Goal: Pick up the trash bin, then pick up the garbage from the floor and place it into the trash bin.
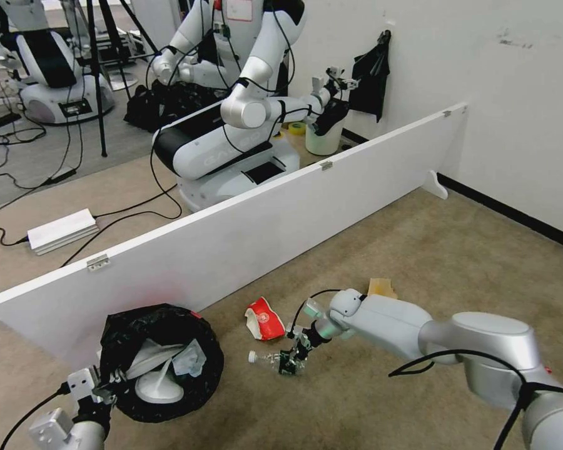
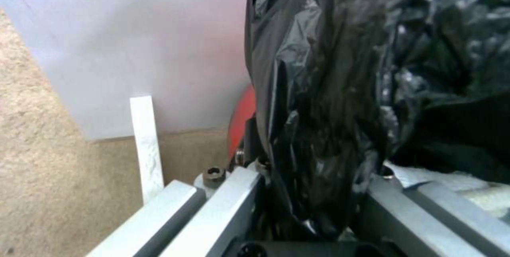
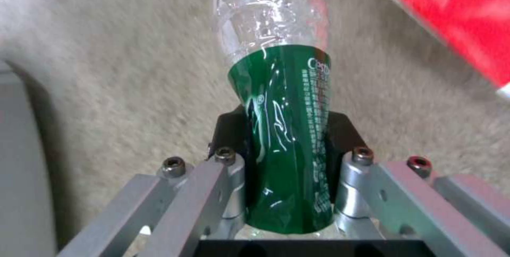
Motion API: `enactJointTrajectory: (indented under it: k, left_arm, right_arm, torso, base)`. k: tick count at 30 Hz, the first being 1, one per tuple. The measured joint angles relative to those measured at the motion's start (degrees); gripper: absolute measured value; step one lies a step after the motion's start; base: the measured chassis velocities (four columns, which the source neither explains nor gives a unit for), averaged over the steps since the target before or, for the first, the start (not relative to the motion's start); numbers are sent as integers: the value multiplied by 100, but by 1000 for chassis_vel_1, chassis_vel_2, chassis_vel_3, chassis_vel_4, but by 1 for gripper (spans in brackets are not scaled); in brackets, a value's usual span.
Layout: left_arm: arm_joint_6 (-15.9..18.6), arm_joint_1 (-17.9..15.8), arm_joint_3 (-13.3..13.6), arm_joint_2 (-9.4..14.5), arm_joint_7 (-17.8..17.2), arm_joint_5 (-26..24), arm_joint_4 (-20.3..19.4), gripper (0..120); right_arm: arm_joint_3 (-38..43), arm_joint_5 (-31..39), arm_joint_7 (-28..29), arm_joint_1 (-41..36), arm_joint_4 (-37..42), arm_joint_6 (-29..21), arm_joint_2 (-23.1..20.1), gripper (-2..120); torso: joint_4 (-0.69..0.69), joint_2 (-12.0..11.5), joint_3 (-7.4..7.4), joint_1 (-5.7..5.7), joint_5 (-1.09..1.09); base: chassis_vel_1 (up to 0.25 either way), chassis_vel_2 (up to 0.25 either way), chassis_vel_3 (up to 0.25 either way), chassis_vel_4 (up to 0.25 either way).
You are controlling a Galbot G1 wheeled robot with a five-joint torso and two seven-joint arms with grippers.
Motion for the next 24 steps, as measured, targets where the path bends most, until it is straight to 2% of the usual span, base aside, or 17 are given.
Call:
enactJointTrajectory:
  k: [1, 3, 7, 9, 14, 24]
  left_arm:
    - [0, 0, 0, 0, 0, 0, 0, 0]
    - [56, -47, 40, 4, -10, 29, -73, 0]
    - [98, -64, 68, 13, -34, 44, -111, 0]
    - [151, -75, 117, 25, -76, 48, -186, 0]
    - [218, -77, 161, 32, -108, 51, -284, 0]
    - [534, -95, 302, 120, -282, 32, -567, 0]
  right_arm:
    - [0, 0, 0, 0, 0, 0, 0, 20]
    - [57, 113, 134, 131, 456, -81, -308, 20]
    - [114, 180, 231, 221, 754, -133, -544, 20]
    - [182, 284, 345, 351, 1143, -193, -854, 20]
    - [277, 361, 446, 432, 1441, -237, -1082, 20]
    - [1118, 374, 725, 338, 2557, -326, -1905, 20]
  torso:
    - [0, 0, 0, 0, 0]
    - [-7, 0, -3, 0, -1]
    - [-8, 1, -4, 0, -1]
    - [-9, 2, -5, 0, -2]
    - [-8, 3, -5, -1, -3]
    - [-7, 5, -5, -1, -4]
  base:
    - [0, 0, 0, 0]
    - [0, 0, 0, 0]
    - [0, 0, 0, 0]
    - [0, 0, 0, 0]
    - [0, 0, 0, 0]
    - [0, 0, 0, 0]
